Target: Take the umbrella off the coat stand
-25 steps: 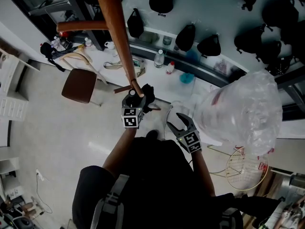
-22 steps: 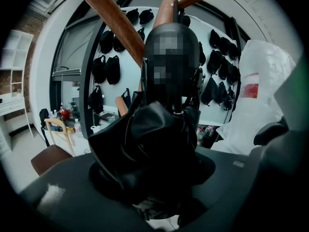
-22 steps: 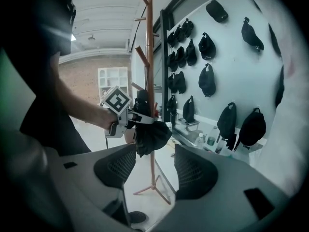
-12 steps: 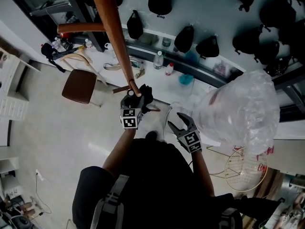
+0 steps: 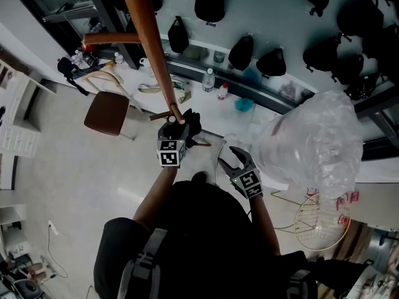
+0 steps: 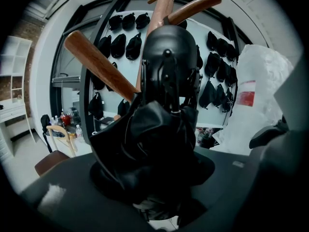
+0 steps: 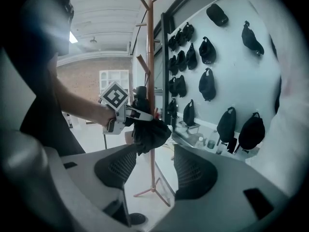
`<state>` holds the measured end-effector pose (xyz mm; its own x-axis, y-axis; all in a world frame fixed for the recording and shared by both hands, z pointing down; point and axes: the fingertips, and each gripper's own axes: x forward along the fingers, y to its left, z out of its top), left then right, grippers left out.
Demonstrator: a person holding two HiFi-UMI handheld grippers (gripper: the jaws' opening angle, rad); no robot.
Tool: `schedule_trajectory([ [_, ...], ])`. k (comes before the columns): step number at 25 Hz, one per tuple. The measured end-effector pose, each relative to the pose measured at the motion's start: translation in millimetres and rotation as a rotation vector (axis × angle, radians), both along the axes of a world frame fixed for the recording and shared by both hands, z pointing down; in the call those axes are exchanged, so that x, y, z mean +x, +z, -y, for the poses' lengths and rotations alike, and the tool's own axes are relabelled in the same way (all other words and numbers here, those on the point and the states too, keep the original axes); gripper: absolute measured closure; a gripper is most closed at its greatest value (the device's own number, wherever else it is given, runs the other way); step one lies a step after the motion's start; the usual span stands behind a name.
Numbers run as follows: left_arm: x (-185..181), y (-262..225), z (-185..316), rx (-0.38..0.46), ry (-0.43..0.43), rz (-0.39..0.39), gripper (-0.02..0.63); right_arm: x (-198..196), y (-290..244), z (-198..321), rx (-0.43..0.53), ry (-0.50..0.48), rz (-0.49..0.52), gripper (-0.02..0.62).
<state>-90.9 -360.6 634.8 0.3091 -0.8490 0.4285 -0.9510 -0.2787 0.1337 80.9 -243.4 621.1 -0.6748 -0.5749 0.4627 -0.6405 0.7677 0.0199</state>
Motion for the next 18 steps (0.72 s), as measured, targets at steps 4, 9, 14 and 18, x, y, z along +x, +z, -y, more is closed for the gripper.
schedule_trajectory([
  [4, 0, -6, -3, -0.014, 0.006, 0.005, 0.35, 1, -6, -2, 0.001, 0.003, 0.009, 0.351],
  [9, 1, -13, -4, -0.002, 0.0, 0.006, 0.351, 2, -9, -6, -0.008, -0.005, 0.01, 0.351],
  [14, 0, -25, -5, 0.016, -0.006, 0.008, 0.351, -1, -12, -15, -0.021, -0.029, 0.011, 0.353],
  [18, 2, -33, -8, 0.027, -0.01, 0.01, 0.351, 2, -15, -17, -0.024, -0.03, 0.027, 0.353],
])
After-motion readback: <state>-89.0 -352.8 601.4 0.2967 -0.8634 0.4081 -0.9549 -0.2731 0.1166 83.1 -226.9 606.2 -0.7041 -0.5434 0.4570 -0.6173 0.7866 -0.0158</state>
